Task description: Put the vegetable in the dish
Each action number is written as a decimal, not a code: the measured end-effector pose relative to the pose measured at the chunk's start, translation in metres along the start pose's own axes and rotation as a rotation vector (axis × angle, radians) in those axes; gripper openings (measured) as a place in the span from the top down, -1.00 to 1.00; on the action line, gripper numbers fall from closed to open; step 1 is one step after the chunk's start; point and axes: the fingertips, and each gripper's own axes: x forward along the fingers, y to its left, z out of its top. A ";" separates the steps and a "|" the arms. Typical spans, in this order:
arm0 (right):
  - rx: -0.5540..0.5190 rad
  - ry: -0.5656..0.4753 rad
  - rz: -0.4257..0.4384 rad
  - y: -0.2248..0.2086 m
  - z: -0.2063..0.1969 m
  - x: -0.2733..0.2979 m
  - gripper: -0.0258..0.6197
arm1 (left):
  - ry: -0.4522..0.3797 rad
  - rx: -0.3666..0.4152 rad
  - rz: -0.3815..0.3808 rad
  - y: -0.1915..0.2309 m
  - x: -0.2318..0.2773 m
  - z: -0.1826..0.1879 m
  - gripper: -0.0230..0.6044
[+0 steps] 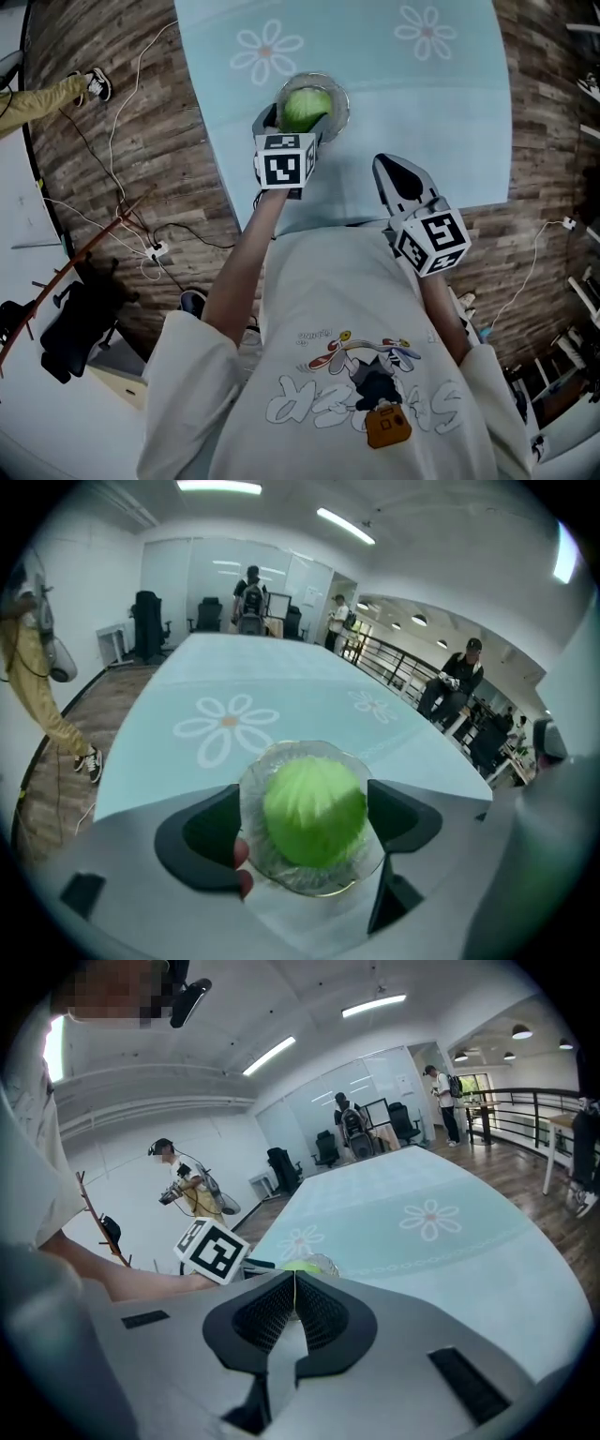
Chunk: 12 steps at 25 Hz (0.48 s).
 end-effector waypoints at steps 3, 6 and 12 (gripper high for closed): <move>-0.019 -0.022 -0.007 0.003 0.006 -0.005 0.85 | -0.089 -0.035 0.014 0.008 -0.037 0.006 -0.24; -0.023 -0.049 -0.012 0.006 0.007 -0.013 0.85 | -0.181 -0.065 0.069 0.014 -0.069 0.005 0.36; -0.070 -0.070 -0.034 0.029 0.004 -0.027 0.85 | -0.237 -0.081 0.117 0.012 -0.113 -0.021 0.91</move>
